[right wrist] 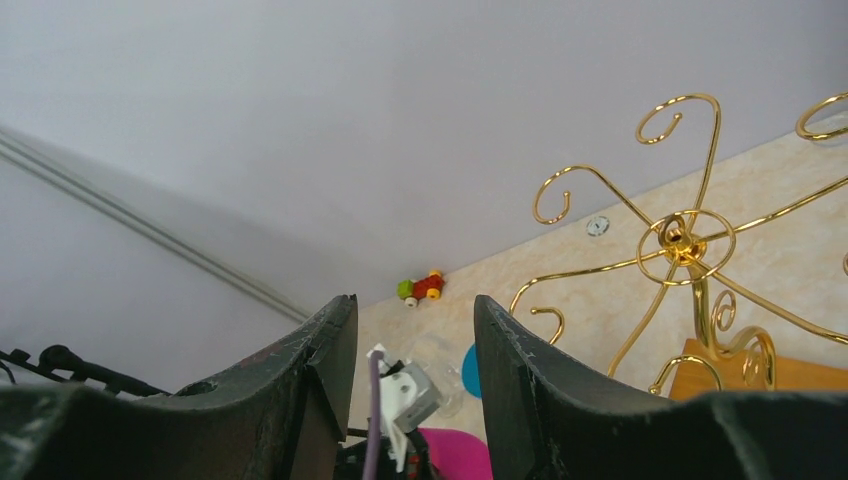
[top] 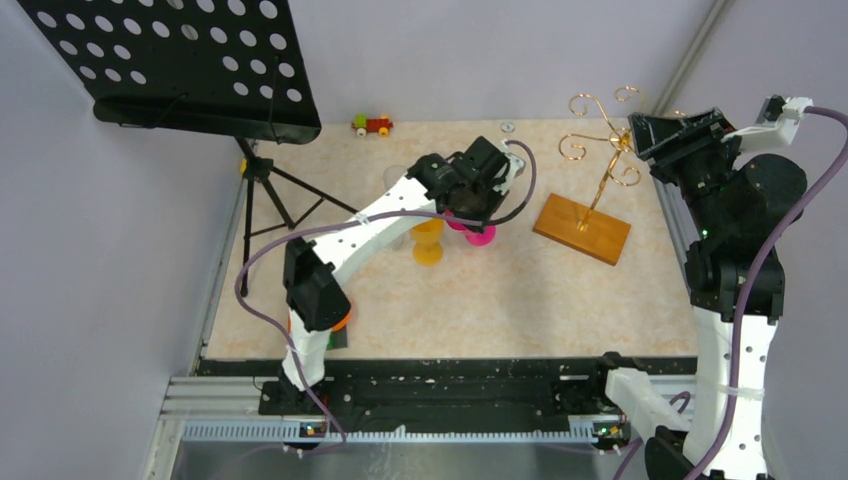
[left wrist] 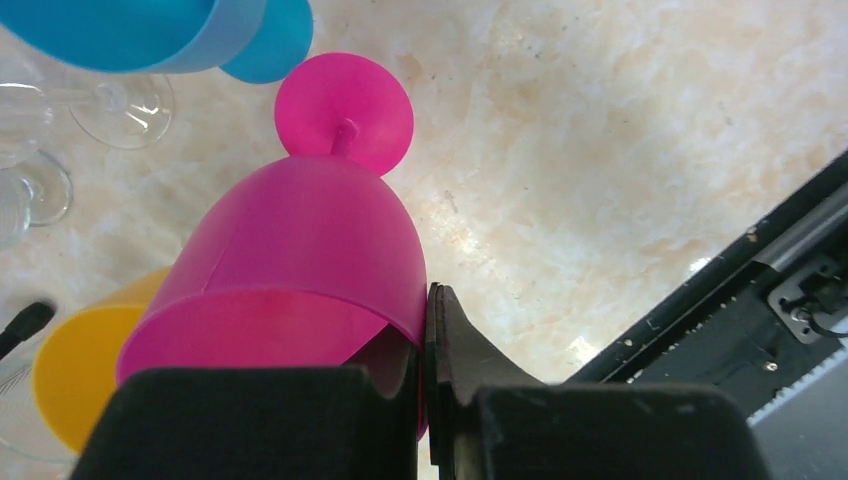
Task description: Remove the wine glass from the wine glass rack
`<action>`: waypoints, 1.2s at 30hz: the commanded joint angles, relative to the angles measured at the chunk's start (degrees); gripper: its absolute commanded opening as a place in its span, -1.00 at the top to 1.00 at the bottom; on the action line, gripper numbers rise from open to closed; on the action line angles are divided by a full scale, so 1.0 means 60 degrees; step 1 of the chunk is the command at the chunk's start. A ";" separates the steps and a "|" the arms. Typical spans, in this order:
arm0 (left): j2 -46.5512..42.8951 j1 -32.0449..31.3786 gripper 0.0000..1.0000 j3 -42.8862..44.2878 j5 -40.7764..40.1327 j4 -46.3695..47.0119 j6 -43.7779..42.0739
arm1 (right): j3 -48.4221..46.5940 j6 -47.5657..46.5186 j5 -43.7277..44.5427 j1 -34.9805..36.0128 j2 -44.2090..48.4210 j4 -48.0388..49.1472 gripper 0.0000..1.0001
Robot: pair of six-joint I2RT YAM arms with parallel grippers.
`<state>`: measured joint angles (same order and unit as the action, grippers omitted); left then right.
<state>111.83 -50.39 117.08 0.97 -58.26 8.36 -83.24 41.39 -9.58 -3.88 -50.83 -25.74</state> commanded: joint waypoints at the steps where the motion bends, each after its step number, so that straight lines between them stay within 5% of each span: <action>1: 0.0581 -0.0054 1.00 0.0814 -0.0374 -0.0480 -0.0277 | -0.0007 -0.0261 0.0154 0.0002 0.0163 -0.0048 0.05; 18: 0.2137 -0.0026 0.98 0.1449 0.0011 -0.1082 -0.0542 | 0.0380 -0.0178 0.0009 0.0000 0.0240 -0.0010 0.06; 36: 0.1449 -0.0024 -0.13 0.2664 -0.0006 -0.1273 -0.0855 | 0.0435 -0.0087 -0.0093 0.0002 0.0296 0.0055 0.05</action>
<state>124.42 -50.41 126.78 0.99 -66.00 4.78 -80.99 40.97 -9.32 -3.88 -49.87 -27.53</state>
